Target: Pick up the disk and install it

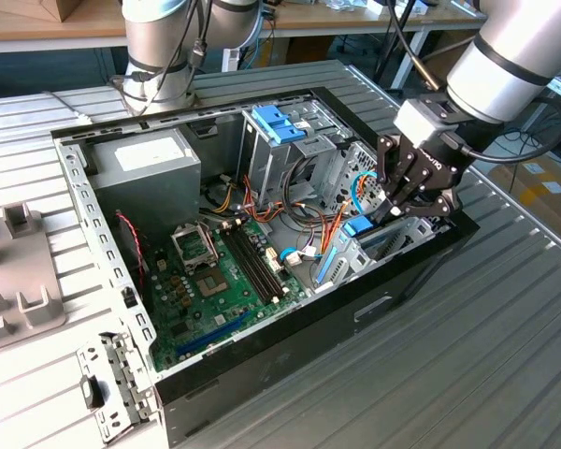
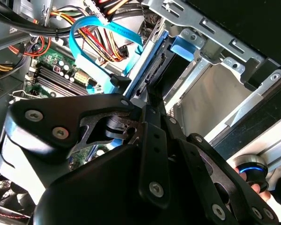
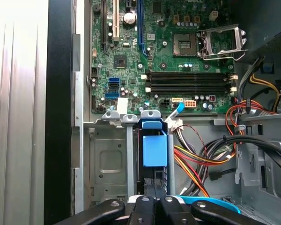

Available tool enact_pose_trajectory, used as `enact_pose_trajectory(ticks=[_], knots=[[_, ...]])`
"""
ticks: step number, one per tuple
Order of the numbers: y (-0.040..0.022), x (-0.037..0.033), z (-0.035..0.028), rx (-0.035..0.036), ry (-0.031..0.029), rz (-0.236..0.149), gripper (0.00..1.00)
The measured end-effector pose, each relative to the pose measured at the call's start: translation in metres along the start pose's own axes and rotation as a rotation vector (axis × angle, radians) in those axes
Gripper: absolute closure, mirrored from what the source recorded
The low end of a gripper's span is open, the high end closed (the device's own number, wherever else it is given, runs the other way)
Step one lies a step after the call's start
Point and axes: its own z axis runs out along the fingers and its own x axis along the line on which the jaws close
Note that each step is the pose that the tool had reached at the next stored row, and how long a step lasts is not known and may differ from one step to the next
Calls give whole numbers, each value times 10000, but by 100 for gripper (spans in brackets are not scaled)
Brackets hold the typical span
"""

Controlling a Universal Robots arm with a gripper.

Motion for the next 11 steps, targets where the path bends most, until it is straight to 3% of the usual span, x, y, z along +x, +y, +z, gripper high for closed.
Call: enact_pose_trajectory(ticks=[11], knots=[[-22, -6, -98, 0, 1, 1, 89]])
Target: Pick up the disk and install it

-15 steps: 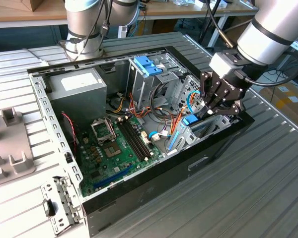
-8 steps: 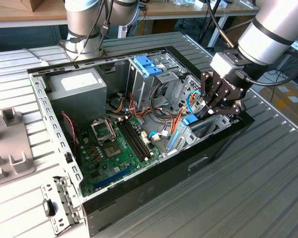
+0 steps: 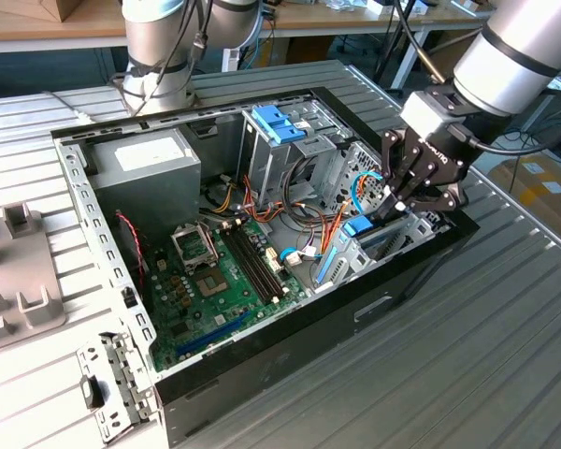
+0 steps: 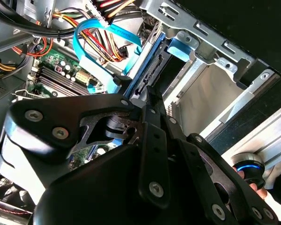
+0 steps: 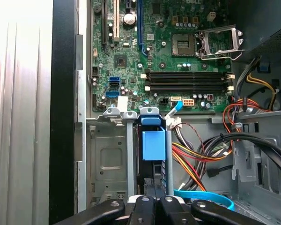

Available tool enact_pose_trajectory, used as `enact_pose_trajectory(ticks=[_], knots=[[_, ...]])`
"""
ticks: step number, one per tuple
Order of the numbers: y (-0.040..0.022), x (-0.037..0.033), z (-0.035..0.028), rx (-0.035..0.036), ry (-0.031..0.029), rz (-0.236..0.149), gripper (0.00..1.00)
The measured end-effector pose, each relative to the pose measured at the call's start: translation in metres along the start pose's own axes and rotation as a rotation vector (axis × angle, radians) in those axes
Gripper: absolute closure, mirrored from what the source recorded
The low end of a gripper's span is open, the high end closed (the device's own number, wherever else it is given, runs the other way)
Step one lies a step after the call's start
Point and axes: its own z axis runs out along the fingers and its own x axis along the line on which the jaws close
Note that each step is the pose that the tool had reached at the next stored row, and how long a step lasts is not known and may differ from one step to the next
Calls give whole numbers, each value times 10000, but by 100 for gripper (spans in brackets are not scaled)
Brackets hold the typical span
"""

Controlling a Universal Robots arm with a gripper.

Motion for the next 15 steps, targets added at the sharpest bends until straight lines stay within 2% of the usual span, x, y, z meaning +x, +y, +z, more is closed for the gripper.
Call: enact_pose_trajectory(ticks=[9, 12, 15], knots=[[-14, -5, -77, 0, -1, 0, 89], [-36, -7, -91, 0, 0, 0, 89], [-88, -7, -98, -1, -1, 1, 89]])
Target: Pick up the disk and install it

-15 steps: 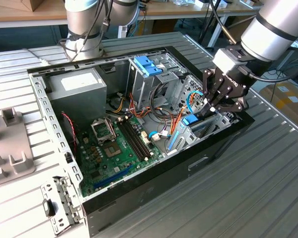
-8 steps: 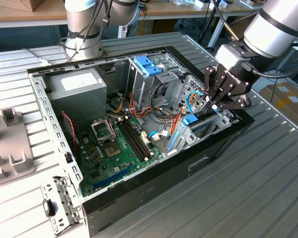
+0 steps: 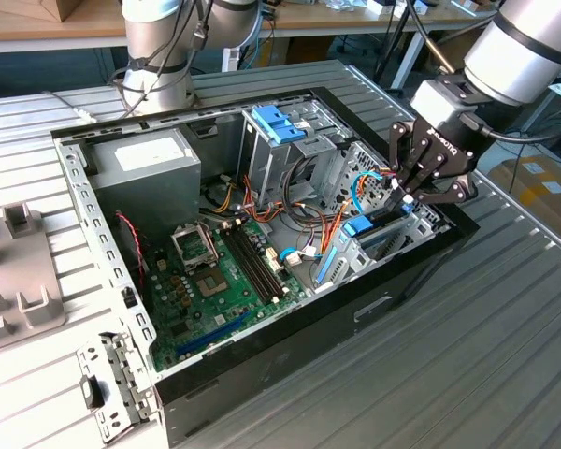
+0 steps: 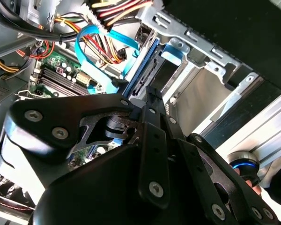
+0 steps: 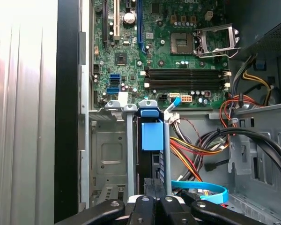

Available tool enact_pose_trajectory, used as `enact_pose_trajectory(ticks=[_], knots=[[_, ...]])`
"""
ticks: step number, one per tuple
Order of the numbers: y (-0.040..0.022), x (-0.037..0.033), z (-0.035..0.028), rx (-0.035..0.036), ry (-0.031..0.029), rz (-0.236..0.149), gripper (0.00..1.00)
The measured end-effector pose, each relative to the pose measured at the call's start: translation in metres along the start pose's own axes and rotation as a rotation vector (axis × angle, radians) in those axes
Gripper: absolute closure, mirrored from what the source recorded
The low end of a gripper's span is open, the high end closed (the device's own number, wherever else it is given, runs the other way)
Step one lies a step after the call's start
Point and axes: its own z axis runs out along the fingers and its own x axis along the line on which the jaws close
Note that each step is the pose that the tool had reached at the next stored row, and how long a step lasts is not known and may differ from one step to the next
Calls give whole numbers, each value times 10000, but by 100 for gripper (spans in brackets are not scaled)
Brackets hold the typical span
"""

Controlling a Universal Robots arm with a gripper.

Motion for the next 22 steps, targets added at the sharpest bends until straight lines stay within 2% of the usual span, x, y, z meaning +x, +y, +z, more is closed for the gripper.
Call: enact_pose_trajectory(ticks=[5, 16, 17, 18, 22], knots=[[-85, -2, -15, -3, 1, 0, 89], [-224, -8, -79, -8, 1, 0, 89], [-318, -14, -173, -10, 1, 1, 89], [-371, -19, -229, -14, 1, 1, 89], [-375, -19, -230, -15, 1, 1, 89]])
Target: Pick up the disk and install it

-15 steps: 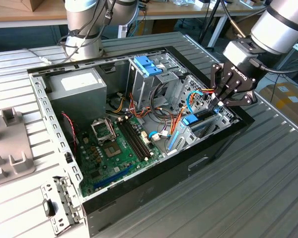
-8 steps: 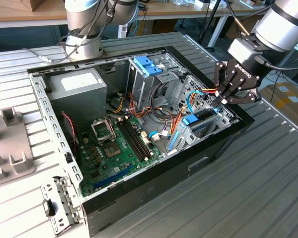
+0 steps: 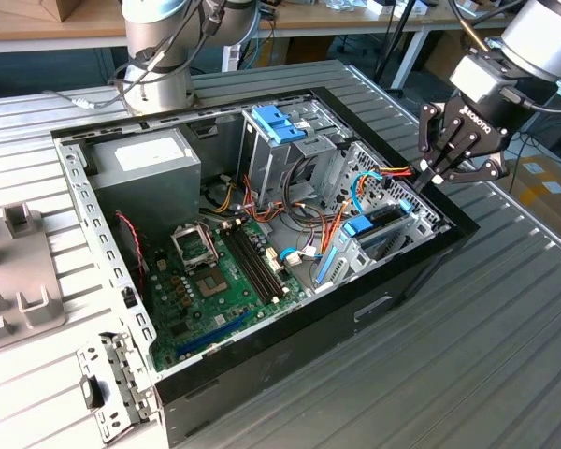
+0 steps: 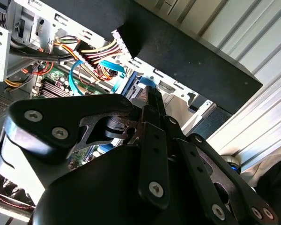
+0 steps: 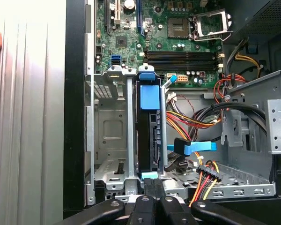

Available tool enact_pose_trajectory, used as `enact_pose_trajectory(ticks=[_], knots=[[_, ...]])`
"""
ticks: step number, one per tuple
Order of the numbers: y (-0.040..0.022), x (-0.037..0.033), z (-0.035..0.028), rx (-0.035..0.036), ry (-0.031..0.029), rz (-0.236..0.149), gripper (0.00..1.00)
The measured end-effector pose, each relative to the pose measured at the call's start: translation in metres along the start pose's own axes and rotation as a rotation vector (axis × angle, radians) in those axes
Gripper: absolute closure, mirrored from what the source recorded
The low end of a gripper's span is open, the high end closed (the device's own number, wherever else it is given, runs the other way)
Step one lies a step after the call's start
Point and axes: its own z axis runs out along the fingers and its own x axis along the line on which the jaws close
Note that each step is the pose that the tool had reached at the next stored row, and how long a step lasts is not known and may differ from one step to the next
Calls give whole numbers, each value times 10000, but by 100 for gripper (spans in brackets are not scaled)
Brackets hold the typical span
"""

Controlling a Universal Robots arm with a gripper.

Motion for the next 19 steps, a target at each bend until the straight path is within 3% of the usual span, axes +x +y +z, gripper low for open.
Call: enact_pose_trajectory(ticks=[8, 11, 13, 15, 17, 19], knots=[[-2, 0, 0, 1, 0, 1, 89], [-2, 1, 2, 85, -3, -6, 89], [-2, 0, 3, 271, -2, -18, 89], [-1, 0, 5, 502, -4, -34, 89], [0, 0, 6, 778, -7, -52, 89], [3, 1, 9, 1249, -13, -82, 89]])
